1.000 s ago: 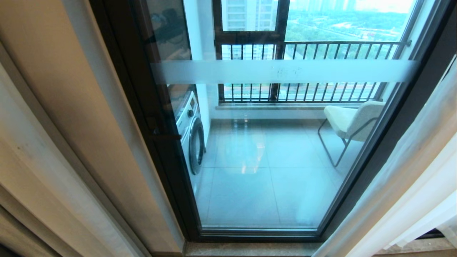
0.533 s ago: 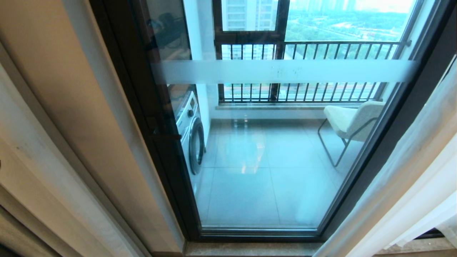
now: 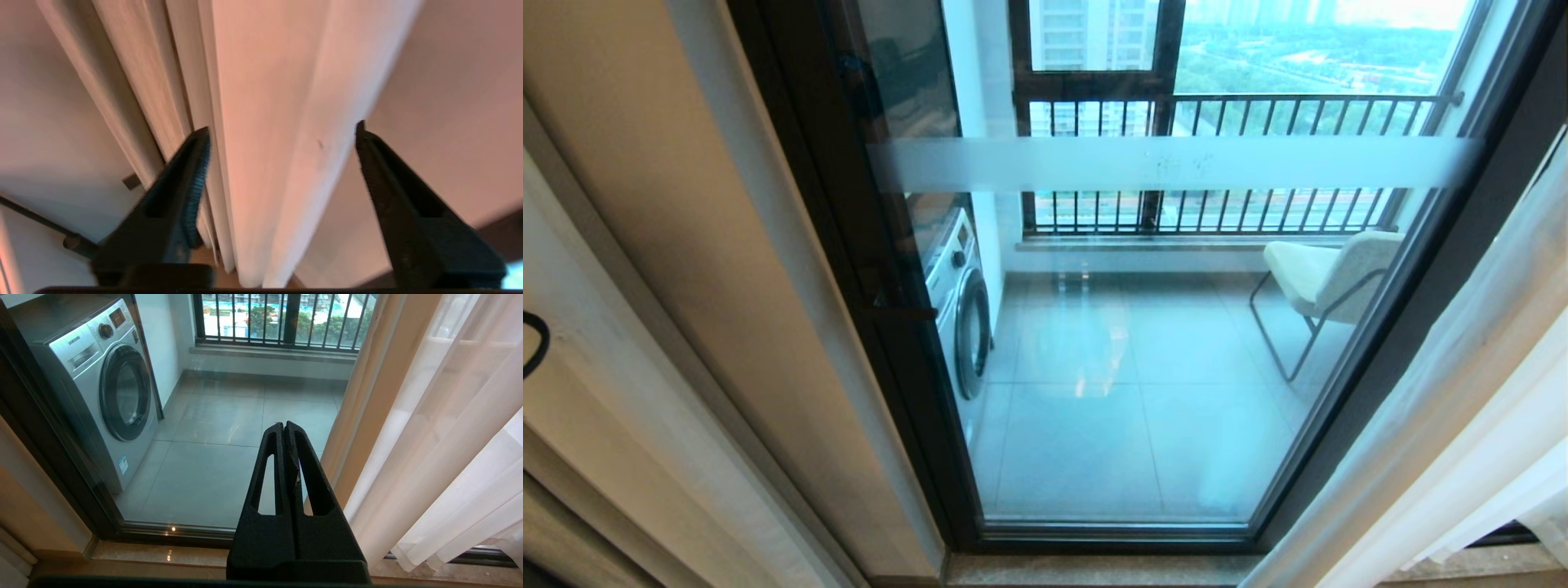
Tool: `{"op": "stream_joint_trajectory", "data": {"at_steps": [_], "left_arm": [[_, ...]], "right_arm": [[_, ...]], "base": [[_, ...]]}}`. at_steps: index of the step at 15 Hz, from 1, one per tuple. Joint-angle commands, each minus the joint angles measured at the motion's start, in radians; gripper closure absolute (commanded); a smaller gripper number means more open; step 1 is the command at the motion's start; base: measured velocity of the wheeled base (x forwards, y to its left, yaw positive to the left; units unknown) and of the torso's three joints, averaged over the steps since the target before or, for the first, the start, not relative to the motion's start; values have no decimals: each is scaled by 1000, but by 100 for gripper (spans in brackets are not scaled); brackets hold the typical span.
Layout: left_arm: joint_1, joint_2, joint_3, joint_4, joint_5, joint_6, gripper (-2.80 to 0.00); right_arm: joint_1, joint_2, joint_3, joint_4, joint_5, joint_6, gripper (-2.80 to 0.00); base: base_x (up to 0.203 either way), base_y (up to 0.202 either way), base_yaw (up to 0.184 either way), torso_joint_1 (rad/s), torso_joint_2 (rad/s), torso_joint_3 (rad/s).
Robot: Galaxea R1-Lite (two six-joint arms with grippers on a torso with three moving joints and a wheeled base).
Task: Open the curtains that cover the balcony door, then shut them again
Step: Close the inner curtains on both sides
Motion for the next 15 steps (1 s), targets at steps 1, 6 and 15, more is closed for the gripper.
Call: {"op": "stream_joint_trajectory", "data": {"at_steps": [1, 6, 15], "left_arm": [[28, 121, -18, -77, 2, 0, -280], [29, 271, -92, -302, -56, 41, -280], [73, 399, -204, -353, -81, 72, -280]], "right_arm": [[-1, 1, 0, -1, 1, -1, 0], [-1, 0, 0, -1, 1, -1, 0], [-1, 2, 0, -1, 1, -1, 0]], "base": [[0, 0, 0, 0, 0, 0], [0, 0, 0, 0, 0, 0], [0, 0, 0, 0, 0, 0]]}}
